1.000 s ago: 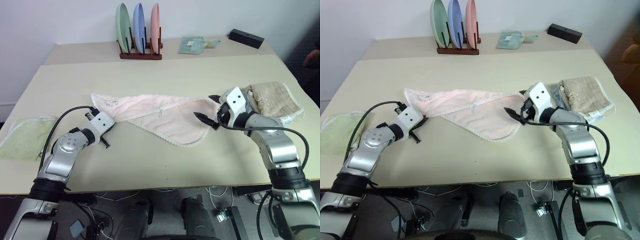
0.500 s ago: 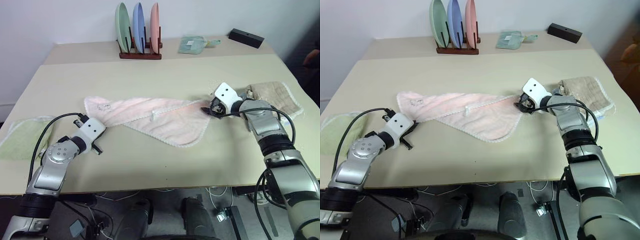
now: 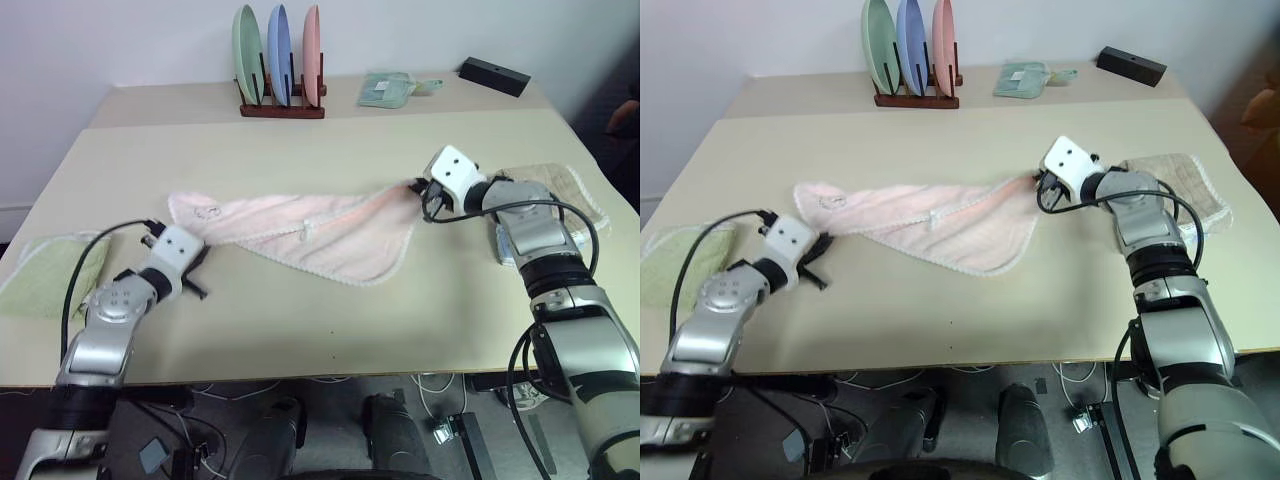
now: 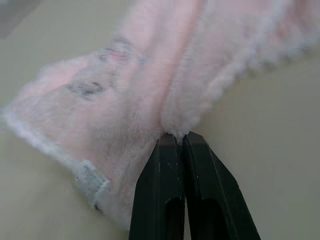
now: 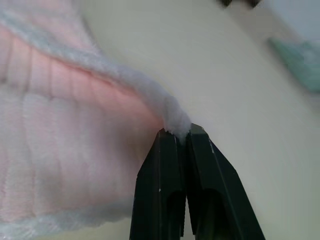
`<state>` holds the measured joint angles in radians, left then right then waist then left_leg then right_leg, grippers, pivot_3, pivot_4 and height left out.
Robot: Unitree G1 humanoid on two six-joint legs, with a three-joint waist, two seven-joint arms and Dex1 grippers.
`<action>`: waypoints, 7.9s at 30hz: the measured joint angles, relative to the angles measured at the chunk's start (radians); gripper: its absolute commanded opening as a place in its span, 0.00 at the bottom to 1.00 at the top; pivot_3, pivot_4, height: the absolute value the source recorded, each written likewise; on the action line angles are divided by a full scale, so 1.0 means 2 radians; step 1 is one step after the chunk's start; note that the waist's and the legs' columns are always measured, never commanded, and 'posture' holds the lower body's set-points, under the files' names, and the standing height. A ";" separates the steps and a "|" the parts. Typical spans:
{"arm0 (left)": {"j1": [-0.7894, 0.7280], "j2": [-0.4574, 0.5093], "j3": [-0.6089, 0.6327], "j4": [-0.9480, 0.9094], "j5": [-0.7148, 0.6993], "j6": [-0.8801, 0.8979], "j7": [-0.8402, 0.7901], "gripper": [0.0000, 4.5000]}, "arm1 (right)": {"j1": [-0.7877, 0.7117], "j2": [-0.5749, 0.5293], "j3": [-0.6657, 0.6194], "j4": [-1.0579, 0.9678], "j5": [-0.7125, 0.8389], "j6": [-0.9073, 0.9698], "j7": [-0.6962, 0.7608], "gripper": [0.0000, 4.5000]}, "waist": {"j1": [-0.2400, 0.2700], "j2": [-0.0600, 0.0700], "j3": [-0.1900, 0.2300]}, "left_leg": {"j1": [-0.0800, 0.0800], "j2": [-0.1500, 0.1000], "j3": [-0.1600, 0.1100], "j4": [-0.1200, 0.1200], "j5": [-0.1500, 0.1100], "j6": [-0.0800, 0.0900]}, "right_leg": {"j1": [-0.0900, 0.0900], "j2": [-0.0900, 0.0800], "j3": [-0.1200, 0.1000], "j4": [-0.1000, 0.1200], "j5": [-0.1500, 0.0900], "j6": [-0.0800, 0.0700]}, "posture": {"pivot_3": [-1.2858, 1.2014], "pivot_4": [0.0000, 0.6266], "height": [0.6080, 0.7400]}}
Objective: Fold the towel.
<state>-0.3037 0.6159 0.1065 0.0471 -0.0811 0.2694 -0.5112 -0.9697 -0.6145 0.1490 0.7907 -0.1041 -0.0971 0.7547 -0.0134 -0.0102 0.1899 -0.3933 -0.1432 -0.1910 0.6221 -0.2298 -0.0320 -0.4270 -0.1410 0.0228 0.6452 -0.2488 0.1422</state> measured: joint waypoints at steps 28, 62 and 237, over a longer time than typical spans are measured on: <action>0.275 0.102 0.216 -0.239 -0.206 0.149 -0.150 0.00 | 0.267 -0.199 -0.090 -0.435 0.231 0.225 0.246 0.02 | -0.005 0.000 0.001 | -0.004 0.012 0.007 0.004 -0.001 -0.001 | -0.001 0.008 0.000 -0.008 0.007 -0.006 | 0.52 0.24 1.00; -0.005 0.070 0.025 0.113 -0.097 0.035 -0.162 0.21 | 0.083 -0.025 0.000 -0.074 0.049 0.052 0.122 0.21 | -0.003 -0.001 0.001 | -0.003 0.018 0.020 0.003 -0.001 0.000 | -0.001 0.009 0.001 -0.007 0.009 -0.003 | 0.52 0.24 1.00; 0.100 -0.315 0.136 -0.194 -0.537 0.190 0.439 0.00 | 0.236 0.031 0.038 -0.531 0.152 0.220 0.076 1.00 | 0.012 -0.001 -0.001 | 0.000 0.021 0.022 0.003 -0.002 0.000 | 0.005 0.011 0.002 -0.013 0.010 -0.004 | 0.52 0.24 1.00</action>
<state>-0.1027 -0.0133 0.3791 -0.3409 -1.1559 0.6489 0.3662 -0.4978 -0.5515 0.2254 -0.2705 0.2003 0.3427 0.9075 0.0114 -0.0116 0.1879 -0.3932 -0.1015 -0.1478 0.6288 -0.2331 -0.0315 -0.4162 -0.1191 0.0262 0.6186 -0.2282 0.1336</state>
